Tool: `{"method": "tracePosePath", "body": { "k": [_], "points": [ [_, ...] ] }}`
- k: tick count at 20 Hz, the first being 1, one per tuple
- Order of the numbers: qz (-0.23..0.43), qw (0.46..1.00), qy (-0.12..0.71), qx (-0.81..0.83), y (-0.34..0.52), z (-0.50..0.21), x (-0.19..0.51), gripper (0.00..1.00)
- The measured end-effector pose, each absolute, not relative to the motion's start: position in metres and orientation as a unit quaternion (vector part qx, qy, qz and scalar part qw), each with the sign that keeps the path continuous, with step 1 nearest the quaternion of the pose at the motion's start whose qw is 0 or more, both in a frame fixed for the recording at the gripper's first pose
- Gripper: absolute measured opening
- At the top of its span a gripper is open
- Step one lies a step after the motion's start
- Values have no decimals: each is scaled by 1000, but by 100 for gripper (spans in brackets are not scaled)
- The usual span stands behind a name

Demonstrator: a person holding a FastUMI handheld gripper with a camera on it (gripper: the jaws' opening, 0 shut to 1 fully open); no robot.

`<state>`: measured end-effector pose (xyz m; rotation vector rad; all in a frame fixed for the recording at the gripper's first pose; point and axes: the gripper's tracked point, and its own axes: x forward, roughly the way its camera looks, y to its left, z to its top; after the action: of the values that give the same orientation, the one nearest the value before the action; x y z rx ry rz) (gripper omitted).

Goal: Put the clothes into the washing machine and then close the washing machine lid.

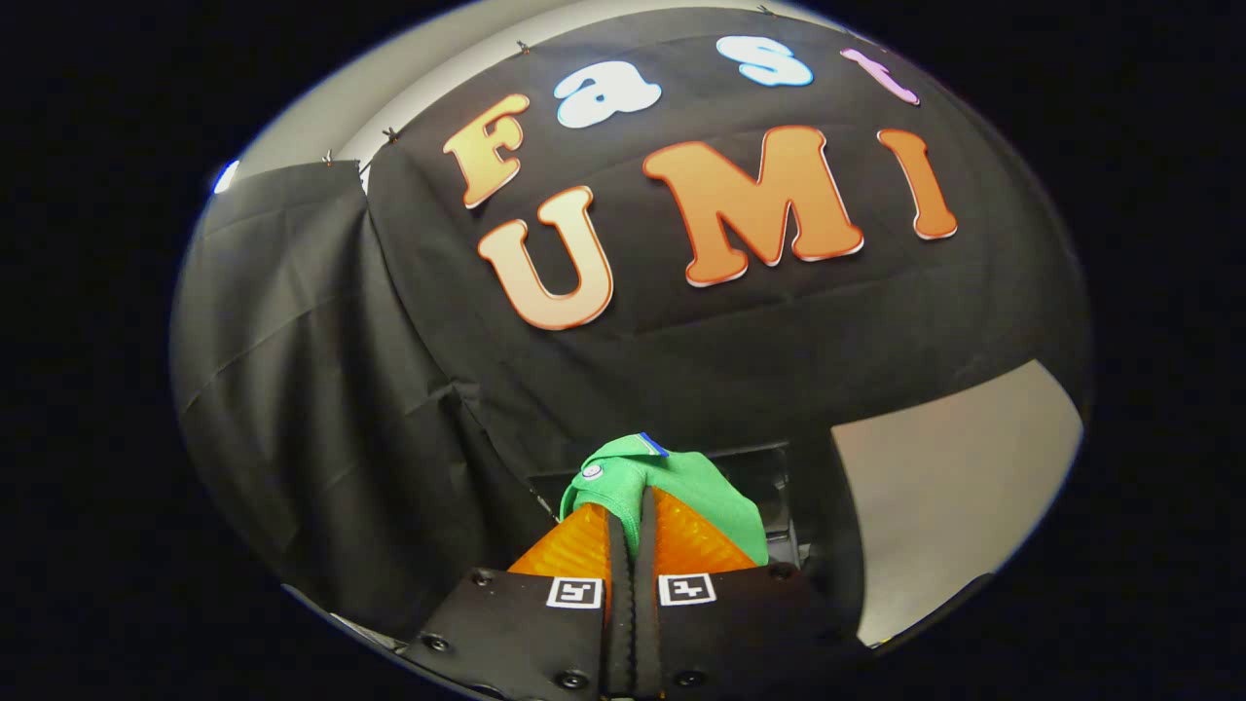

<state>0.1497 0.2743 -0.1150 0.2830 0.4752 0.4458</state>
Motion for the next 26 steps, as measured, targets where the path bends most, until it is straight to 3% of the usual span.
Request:
{"method": "tracePosePath", "body": {
  "k": [14, 26],
  "points": [
    [168, 908, 361, 133, 341, -339, 185, 8],
    [131, 879, 452, 82, 345, -460, 186, 8]
  ]
}}
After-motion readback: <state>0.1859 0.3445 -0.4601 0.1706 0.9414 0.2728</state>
